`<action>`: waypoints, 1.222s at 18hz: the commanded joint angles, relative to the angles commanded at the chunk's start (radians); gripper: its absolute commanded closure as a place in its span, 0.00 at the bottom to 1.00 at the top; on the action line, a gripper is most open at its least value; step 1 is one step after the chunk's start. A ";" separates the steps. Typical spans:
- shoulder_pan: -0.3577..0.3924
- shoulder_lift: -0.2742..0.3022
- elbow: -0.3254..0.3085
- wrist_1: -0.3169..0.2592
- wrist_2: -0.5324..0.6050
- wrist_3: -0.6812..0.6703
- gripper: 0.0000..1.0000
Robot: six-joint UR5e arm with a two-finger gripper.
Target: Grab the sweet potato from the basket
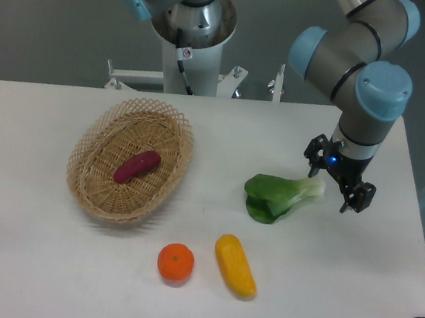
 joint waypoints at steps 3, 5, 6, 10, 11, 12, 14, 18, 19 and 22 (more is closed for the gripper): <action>0.000 -0.002 0.002 0.000 0.000 0.000 0.00; 0.000 0.000 0.000 0.000 0.000 0.000 0.00; 0.000 0.000 0.000 0.000 0.000 0.000 0.00; 0.000 0.000 -0.003 0.000 0.000 0.000 0.00; 0.000 0.000 -0.003 0.000 0.000 0.000 0.00; 0.000 0.000 -0.003 0.000 0.000 0.000 0.00; 0.000 0.000 -0.003 0.000 0.000 0.000 0.00; -0.003 0.002 -0.005 0.000 0.000 -0.003 0.00; -0.005 0.003 -0.005 0.000 0.000 -0.003 0.00; -0.015 0.008 -0.014 -0.003 -0.003 -0.015 0.00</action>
